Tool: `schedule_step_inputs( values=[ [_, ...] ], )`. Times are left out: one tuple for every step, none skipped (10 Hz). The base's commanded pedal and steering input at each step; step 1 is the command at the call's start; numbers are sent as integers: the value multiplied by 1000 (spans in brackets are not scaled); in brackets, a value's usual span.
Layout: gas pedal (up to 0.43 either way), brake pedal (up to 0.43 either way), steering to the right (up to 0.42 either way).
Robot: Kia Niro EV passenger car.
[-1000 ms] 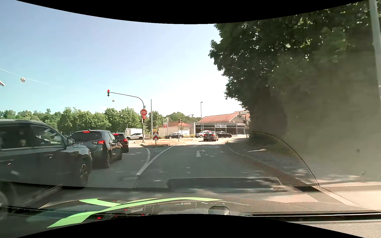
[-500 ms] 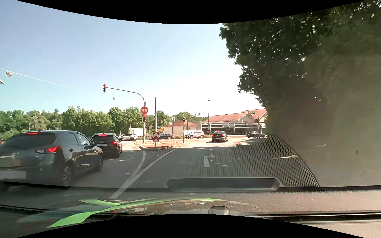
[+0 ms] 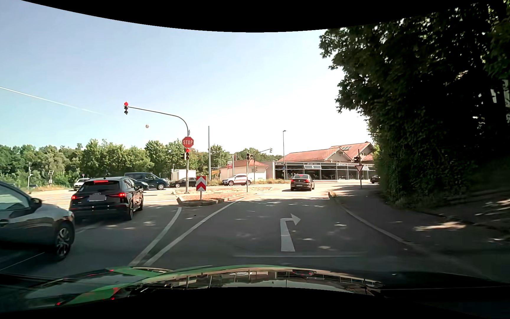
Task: Follow the waypoints while adhering to traffic rules and regulations
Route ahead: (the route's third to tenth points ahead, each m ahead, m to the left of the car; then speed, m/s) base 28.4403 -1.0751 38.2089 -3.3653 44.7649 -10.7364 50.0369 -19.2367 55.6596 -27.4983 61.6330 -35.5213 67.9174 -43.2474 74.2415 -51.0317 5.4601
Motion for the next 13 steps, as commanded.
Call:
schedule_step_inputs(
  values=[
    [47,0,-8],
    [47,0,-5],
    [59,0,-5],
    [59,0,-4],
    [59,0,-3],
    [59,0,1],
    [59,0,6],
    [47,0,10],
    [39,0,12],
    [0,0,12],
    [0,0,13],
    [0,0,16],
    [0,0,21]
  ],
)
